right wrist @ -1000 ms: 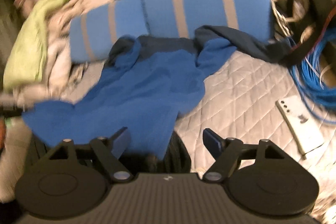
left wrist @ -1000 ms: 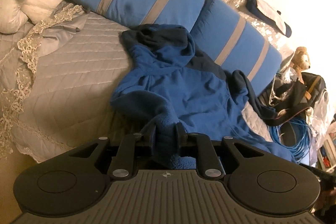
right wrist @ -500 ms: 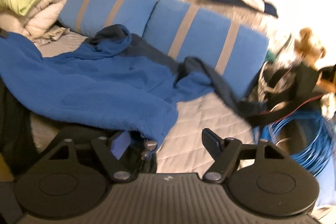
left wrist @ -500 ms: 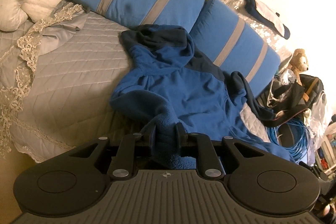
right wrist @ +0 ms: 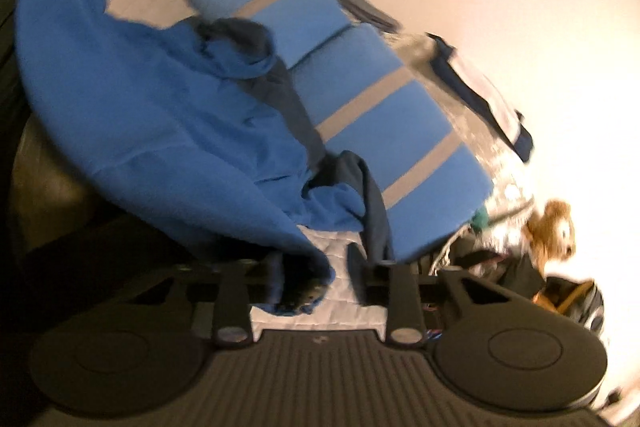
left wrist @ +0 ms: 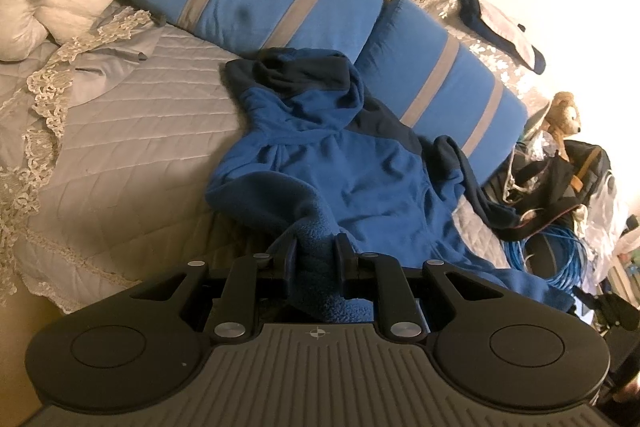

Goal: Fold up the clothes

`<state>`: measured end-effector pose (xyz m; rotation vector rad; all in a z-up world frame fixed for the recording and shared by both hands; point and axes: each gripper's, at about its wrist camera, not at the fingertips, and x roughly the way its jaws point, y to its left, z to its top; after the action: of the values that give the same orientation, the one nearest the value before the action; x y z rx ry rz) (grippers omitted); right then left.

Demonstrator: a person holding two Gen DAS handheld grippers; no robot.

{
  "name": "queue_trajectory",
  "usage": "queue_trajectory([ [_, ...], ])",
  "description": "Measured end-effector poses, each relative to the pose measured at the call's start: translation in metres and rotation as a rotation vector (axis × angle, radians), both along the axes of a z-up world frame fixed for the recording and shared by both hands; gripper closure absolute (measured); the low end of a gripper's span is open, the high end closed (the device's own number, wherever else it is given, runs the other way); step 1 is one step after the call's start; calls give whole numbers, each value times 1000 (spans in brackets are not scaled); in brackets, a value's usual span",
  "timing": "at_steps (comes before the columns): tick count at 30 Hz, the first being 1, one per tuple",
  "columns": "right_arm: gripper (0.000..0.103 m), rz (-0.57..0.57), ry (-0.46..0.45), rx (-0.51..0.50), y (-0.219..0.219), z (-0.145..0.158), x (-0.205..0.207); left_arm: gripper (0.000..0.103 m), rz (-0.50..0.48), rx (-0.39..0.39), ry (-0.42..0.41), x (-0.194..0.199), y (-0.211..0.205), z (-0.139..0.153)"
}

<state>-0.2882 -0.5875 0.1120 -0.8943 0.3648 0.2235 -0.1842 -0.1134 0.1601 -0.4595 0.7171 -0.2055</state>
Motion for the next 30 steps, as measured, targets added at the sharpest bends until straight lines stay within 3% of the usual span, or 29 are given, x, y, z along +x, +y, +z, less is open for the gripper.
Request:
queue_trajectory([
  [2,89,21,14,-48,5,-2,1,82,-7,11,-8,-1,-1,0],
  [8,94,25,24,-56,4,8,10,69,-18,67,-39,-8,-2,4],
  [10,94,26,27,-50,2,13,14,62,-17,77,-69,-15,1,8],
  [14,94,27,34,-45,-1,19,17,36,-17,100,-139,-31,8,16],
  [17,94,20,46,-28,-5,22,19,29,-40,146,-183,-45,11,20],
  [25,94,7,64,5,-11,24,22,28,-159,416,-161,-65,-1,-7],
  [30,94,-5,69,21,-14,24,22,28,-105,434,-102,-58,5,-39],
])
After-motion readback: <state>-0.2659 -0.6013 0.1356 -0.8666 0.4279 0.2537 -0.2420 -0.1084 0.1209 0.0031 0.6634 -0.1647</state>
